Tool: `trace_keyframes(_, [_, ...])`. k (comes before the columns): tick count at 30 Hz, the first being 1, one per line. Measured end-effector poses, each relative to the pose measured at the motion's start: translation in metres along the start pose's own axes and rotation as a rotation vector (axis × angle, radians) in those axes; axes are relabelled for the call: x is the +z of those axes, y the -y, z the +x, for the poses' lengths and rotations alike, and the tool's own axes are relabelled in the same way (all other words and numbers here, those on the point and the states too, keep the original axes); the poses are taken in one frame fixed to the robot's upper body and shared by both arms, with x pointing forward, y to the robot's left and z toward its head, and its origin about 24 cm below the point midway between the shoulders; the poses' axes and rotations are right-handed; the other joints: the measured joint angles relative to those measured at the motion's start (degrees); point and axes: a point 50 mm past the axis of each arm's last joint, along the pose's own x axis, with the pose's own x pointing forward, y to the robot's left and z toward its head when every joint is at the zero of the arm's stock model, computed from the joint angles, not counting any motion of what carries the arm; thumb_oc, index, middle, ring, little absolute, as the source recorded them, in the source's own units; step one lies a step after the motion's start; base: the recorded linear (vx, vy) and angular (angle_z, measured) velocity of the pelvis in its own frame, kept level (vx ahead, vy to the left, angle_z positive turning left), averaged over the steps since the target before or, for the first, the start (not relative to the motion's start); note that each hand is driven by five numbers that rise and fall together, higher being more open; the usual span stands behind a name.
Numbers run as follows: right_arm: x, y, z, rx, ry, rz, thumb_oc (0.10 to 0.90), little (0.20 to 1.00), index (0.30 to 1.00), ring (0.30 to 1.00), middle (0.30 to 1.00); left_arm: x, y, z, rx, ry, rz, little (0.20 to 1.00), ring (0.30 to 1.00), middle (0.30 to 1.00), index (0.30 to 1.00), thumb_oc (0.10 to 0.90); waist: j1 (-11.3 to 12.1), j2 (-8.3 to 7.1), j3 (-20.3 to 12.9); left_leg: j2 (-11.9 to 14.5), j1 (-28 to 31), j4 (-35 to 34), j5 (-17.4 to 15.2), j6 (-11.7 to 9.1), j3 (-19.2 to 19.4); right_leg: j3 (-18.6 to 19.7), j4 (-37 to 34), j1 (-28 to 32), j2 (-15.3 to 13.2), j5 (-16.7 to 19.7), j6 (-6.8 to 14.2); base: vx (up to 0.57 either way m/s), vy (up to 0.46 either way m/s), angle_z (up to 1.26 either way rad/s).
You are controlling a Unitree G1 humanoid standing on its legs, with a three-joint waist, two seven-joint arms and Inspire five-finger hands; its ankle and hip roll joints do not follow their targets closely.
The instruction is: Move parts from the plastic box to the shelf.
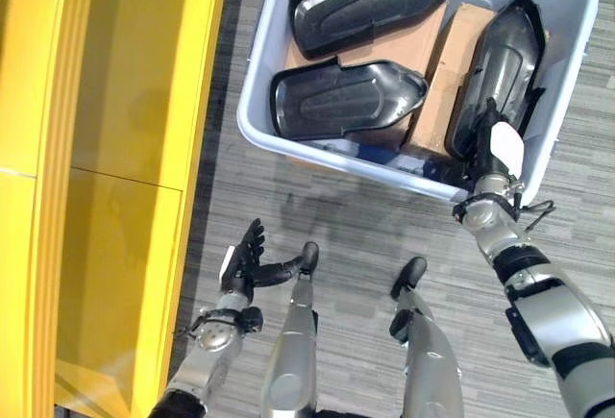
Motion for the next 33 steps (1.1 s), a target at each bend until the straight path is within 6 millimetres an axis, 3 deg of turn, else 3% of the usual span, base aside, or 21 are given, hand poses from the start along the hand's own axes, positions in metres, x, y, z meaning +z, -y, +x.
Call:
trace_keyframes(12, [0.011, 0.009, -0.016, -0.088, 0.208, -0.163, 0.4, 0.3, 0.3, 0.3, 0.3, 0.004, -0.001, 0.002, 0.013, 0.017, 0.007, 1.0, 1.0, 1.0, 1.0, 0.9, -1.4, 0.05, 0.0, -0.4, 0.4, 0.3, 0.5, 0.4, 0.0, 0.2, 1.1, 0.0, -0.6, 0.0, -0.1, 0.0, 0.001, 0.0])
trace_keyframes(26, [0.009, 0.0, -0.037, -0.066, 0.33, -0.292, 0.4, 0.3, 0.3, 0.3, 0.3, 0.003, -0.012, -0.001, 0.063, 0.019, 0.025, 1.0, 1.0, 1.0, 1.0, 0.9, -1.8, -0.2, -0.2, -0.6, 4.4, 0.4, -0.3, 1.5, 0.0, 0.2, -0.3, 4.8, -0.4, 0.3, 0.0, -0.01, 0.019, 0.0])
trace_keyframes(31, [0.01, 0.011, -0.046, -0.083, 0.414, -0.33, 0.4, 0.3, 0.3, 0.3, 0.3, -0.003, -0.02, -0.007, 0.091, -0.002, 0.024, 1.0, 1.0, 1.0, 1.0, 0.9, -1.9, -0.52, -0.2, -0.6, 6.5, 0.4, -0.7, 2.0, 0.0, 0.1, -1.0, 7.3, -0.3, 0.4, 0.3, 0.0, 0.006, 0.0])
trace_keyframes(33, [0.012, 0.024, -0.049, -0.111, 0.466, -0.363, 0.4, 0.3, 0.3, 0.3, 0.3, -0.003, -0.026, -0.008, 0.117, -0.001, 0.02, 1.0, 1.0, 1.0, 1.0, 0.9, -1.9, -0.75, -0.2, -0.6, 7.4, 0.4, -0.8, 1.8, 0.0, 0.1, -1.6, 8.5, 0.0, 0.4, 0.4, 0.0, 0.0, 0.0])
